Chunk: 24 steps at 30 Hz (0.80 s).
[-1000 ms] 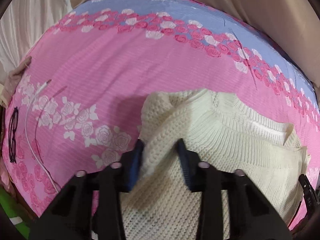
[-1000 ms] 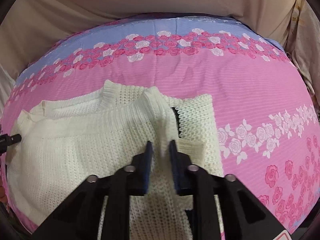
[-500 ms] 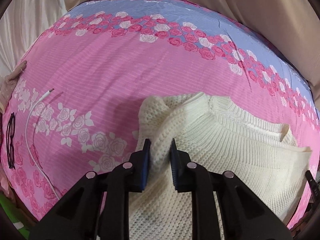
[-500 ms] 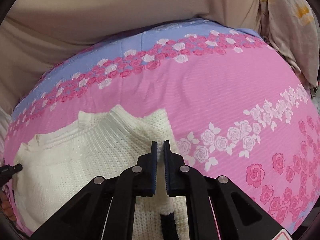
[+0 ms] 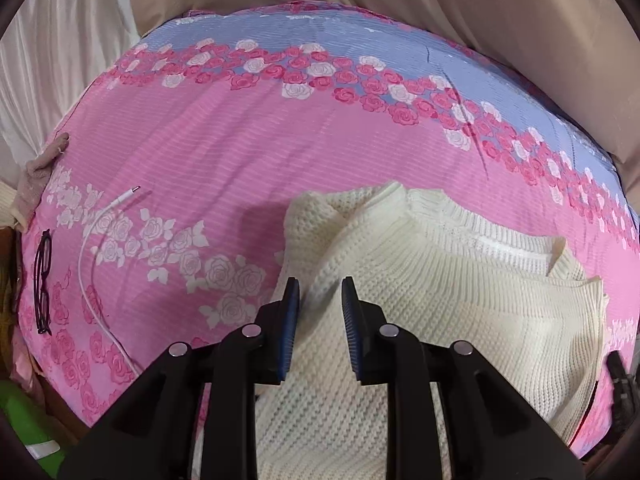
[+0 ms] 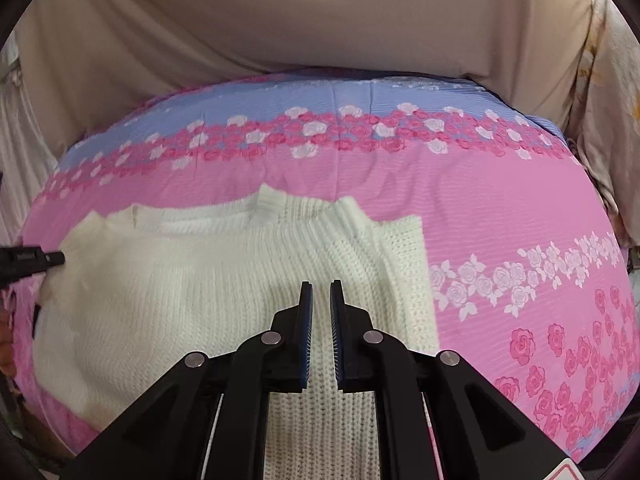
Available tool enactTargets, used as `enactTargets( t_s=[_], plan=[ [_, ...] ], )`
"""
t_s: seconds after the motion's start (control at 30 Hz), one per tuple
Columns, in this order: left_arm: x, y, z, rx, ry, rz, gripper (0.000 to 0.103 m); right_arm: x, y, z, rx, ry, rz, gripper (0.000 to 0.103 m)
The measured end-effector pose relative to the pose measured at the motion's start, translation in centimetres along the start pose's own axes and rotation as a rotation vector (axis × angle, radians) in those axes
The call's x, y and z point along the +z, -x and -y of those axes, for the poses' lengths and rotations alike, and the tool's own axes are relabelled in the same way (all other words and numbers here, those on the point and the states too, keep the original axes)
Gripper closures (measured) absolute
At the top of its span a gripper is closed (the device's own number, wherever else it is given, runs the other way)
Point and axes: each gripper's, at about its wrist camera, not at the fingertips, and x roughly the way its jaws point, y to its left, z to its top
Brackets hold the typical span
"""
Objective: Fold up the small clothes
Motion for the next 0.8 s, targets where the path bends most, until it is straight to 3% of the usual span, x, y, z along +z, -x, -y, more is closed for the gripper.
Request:
enactTargets(
  t_s=[0.1, 0.17, 0.3, 0.43, 0.53, 0.67, 0.73, 0.8],
  plan=[
    [-0.7, 0.2, 0.4, 0.016, -0.011, -0.007, 0.081, -1.7, -3.7, 1.3, -0.027, -0.042, -0.135, 0.099],
    [-1.3, 0.6, 0.3, 0.023, -0.005, -0.014, 0.081, -1.4, -2.8, 2.2, 0.012, -0.091, -0.117, 0.099],
    [-3.3, 1.8, -1.1, 0.043, 0.052, -0.019, 0.08, -0.1, 0.5, 1.4, 0.106, -0.036, -0.037, 0.099],
    [-6.1, 1.9, -4.5, 0.031, 0.189, -0.054, 0.067, -0.5, 0.1, -2.9, 0.239, 0.079, -0.073, 0.099],
    [-7.5, 1.3, -6.8, 0.032, 0.224, -0.09, 0.065, -0.9, 0.3, -6.3, 0.285, 0.112, -0.089, 0.099],
    [-7.5, 0.6, -7.8, -0.001, 0.188, -0.103, 0.056, -1.4, -0.4, -10.4, 0.248, 0.158, -0.105, 0.099],
    [-7.2, 0.2, -7.9, -0.017, 0.166, -0.104, 0.054, -2.4, -3.7, -11.9, 0.203, 0.167, -0.226, 0.099],
    [-7.0, -0.3, -8.0, -0.033, 0.154, -0.119, 0.053, -2.5, -3.8, -12.5, 0.165, 0.182, -0.202, 0.099]
  ],
)
